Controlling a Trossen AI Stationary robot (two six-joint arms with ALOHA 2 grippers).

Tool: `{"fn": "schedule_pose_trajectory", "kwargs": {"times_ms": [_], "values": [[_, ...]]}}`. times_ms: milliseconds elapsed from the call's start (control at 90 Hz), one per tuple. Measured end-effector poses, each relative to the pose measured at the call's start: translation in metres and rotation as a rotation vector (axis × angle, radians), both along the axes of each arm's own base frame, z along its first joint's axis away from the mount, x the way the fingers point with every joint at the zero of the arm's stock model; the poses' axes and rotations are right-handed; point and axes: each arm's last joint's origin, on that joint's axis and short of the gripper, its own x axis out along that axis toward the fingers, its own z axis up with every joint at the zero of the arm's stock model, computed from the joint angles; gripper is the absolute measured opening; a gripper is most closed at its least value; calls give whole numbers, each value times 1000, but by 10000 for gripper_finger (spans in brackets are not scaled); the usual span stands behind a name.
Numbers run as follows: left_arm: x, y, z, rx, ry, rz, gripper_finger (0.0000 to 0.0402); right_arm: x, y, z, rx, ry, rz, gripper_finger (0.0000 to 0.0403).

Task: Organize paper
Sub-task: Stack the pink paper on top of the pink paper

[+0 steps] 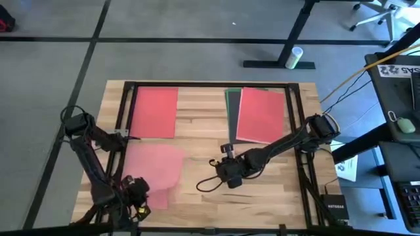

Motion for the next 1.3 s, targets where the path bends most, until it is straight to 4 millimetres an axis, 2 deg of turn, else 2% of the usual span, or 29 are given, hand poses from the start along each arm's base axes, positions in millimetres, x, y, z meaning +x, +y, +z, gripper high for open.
{"fn": "schedule_pose_trajectory", "kwargs": {"times_ms": [389, 733, 1089, 1300], "values": [[-20, -10, -18, -10, 62, 182, 0, 0, 0, 0, -6, 2, 12, 0], [-19, -12, -21, 0, 65, 201, 0, 0, 0, 0, -6, 1, 13, 0], [-6, -10, -15, -17, 59, 244, 0, 0, 0, 0, -6, 2, 15, 0], [-11, -12, -15, -26, 65, 239, 0, 0, 0, 0, -7, 3, 16, 0]]}}
